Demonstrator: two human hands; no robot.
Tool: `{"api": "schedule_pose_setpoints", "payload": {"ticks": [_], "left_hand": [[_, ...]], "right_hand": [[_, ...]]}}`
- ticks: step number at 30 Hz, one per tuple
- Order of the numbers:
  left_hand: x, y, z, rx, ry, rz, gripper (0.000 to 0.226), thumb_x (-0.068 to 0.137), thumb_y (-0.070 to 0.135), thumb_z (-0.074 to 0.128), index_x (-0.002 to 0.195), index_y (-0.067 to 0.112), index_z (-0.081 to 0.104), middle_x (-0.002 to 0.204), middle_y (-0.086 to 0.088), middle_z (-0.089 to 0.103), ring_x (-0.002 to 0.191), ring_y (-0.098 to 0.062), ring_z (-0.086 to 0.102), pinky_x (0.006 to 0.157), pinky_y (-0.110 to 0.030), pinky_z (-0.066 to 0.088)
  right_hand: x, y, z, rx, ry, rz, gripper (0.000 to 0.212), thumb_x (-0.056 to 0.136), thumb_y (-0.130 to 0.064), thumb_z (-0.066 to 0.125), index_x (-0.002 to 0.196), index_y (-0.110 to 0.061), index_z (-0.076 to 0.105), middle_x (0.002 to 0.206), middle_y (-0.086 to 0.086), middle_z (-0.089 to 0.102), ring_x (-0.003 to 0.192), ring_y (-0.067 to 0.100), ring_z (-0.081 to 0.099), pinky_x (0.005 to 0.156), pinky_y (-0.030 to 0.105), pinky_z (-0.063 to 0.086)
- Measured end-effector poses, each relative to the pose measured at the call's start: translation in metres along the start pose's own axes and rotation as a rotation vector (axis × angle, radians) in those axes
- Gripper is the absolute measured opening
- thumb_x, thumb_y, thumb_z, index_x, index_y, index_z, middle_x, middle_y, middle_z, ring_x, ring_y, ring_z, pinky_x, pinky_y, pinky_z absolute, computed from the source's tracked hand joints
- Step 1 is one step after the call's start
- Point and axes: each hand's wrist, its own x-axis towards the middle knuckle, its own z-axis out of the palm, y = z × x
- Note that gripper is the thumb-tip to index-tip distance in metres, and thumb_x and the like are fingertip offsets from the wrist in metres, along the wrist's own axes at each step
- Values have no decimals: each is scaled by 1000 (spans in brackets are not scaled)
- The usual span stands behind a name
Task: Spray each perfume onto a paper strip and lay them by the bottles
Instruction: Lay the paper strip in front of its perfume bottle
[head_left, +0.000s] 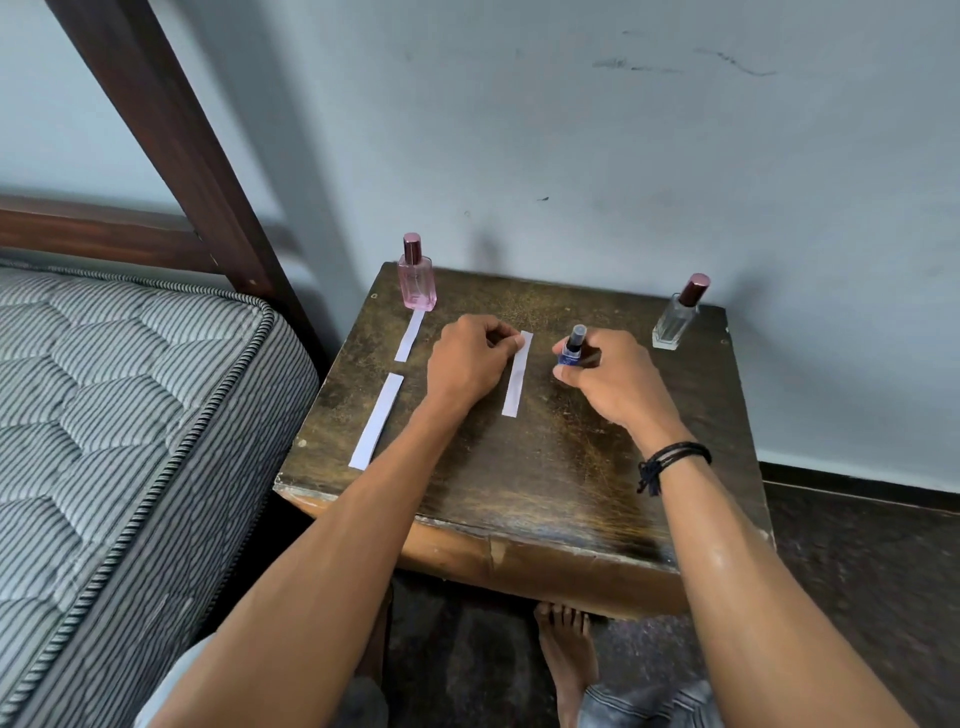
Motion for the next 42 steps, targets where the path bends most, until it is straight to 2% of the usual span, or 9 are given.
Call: {"api": "schedule_pose_setpoints", "payload": {"ticks": [6, 15, 19, 26, 29, 32, 39, 42], "left_hand": [[10, 13, 12, 42, 85, 4, 17, 93, 36, 68, 100, 24, 78, 98, 3, 76, 92, -17, 68, 71, -28, 46], [27, 15, 20, 71, 97, -34, 18, 90, 41, 69, 99, 28, 78, 101, 5, 77, 96, -20, 70, 76, -33, 53], [27, 16, 20, 50, 94, -48, 17, 90, 41, 68, 99, 30, 77, 102, 7, 76, 98, -19, 69, 74, -30, 47], [23, 14, 17, -67, 95, -59, 16, 87, 37, 72, 102, 31, 74, 87, 16, 69, 89, -10, 66, 70, -27, 44], [22, 14, 16, -43, 74, -41, 12, 88, 34, 69, 96, 31, 77, 92, 13, 72, 90, -13, 67, 74, -29, 51], [21, 13, 15, -12, 49, -30, 13, 86, 31, 68, 95, 32, 78, 99, 12, 75, 93, -13, 68, 76, -29, 53], [22, 14, 16, 24, 46, -15, 13, 87, 33, 69, 96, 34, 78, 101, 13, 75, 95, -12, 68, 72, -28, 48], [23, 13, 17, 27, 52, -14, 12, 86, 36, 71, 96, 35, 78, 101, 12, 75, 95, -13, 68, 74, -30, 51]], "right_hand": [[7, 3, 3, 40, 45, 28, 19, 90, -27, 76, 109, -29, 73, 109, -4, 74, 105, 20, 69, 99, 45, 52], [11, 3, 5, 63, 53, 36, 23, 91, -28, 75, 113, -27, 72, 116, -2, 73, 110, 23, 67, 101, 46, 51], [11, 5, 5, 82, 73, 36, 22, 92, -28, 75, 114, -27, 72, 115, -4, 72, 108, 21, 67, 100, 44, 51], [12, 9, 7, 118, 100, 9, 26, 94, -18, 73, 119, -24, 71, 114, -3, 70, 102, 17, 65, 91, 32, 47], [15, 12, 10, 130, 127, 3, 30, 93, -14, 73, 122, -23, 69, 115, -1, 70, 102, 17, 65, 89, 31, 47], [19, 14, 12, 131, 160, 0, 35, 92, -12, 75, 125, -21, 66, 113, -1, 71, 101, 17, 68, 94, 35, 52], [25, 17, 20, 170, 234, -39, 27, 87, -12, 80, 111, -16, 70, 99, -3, 74, 90, 10, 70, 87, 32, 57], [35, 16, 21, 179, 258, -85, 23, 88, -15, 79, 110, -15, 73, 99, -3, 75, 89, 11, 70, 86, 31, 56]]}}
